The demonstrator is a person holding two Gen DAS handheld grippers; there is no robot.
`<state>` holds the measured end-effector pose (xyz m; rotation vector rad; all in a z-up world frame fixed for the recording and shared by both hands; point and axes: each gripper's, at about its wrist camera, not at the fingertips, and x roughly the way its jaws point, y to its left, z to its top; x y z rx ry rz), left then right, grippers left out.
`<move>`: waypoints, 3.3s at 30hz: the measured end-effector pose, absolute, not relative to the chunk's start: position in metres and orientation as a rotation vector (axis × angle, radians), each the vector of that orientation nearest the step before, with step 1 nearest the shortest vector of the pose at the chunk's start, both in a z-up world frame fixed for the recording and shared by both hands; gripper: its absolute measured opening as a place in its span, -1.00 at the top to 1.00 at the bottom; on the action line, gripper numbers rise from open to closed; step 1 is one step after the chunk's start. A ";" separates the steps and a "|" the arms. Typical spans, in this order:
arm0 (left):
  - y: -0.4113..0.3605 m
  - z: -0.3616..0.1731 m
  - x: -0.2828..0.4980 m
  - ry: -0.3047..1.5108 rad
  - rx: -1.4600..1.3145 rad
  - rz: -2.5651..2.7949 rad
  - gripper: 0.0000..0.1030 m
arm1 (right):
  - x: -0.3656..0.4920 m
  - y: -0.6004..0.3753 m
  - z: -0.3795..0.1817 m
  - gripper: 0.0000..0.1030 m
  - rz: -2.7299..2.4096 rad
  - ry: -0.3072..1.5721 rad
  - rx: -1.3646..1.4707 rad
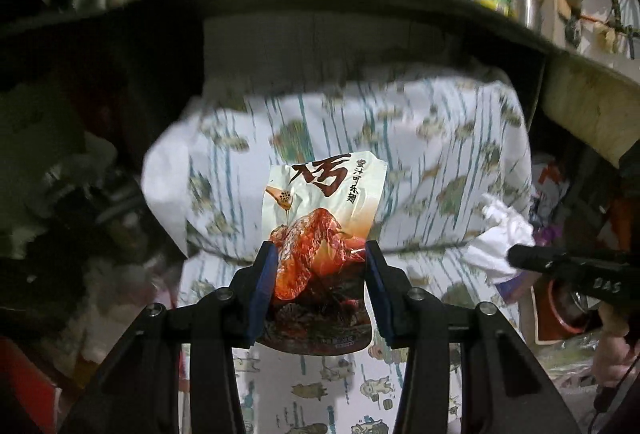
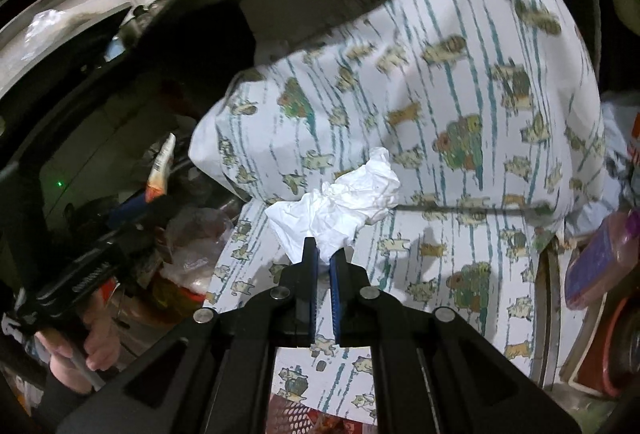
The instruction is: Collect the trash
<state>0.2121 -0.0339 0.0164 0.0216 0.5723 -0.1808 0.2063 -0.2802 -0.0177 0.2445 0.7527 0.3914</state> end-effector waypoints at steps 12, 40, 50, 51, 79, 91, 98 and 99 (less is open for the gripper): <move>-0.009 0.094 0.128 0.425 -0.057 -0.103 0.11 | 0.134 -0.254 0.041 0.89 0.438 0.631 0.222; -0.001 0.093 -0.031 0.490 -0.108 -0.145 0.11 | -0.023 -0.222 0.079 0.89 0.501 0.521 0.082; -0.005 -0.022 0.029 0.857 -0.206 -0.255 0.11 | 0.025 -0.217 -0.022 0.89 0.507 0.825 0.108; -0.005 -0.037 0.036 0.906 -0.228 -0.272 0.11 | 0.030 -0.215 -0.035 0.89 0.507 0.865 0.107; -0.023 -0.156 0.081 1.211 -0.290 -0.241 -0.29 | 0.079 -0.225 -0.164 0.25 0.435 1.269 0.225; -0.004 -0.125 0.073 1.079 -0.224 -0.108 -0.34 | 0.074 -0.246 -0.116 0.23 0.350 1.079 0.225; 0.004 -0.020 0.028 0.758 -0.099 -0.040 -0.34 | 0.038 -0.243 -0.028 0.16 0.366 0.817 0.159; 0.006 0.003 0.017 0.688 -0.079 -0.020 -0.34 | 0.031 -0.243 -0.013 0.13 0.366 0.775 0.146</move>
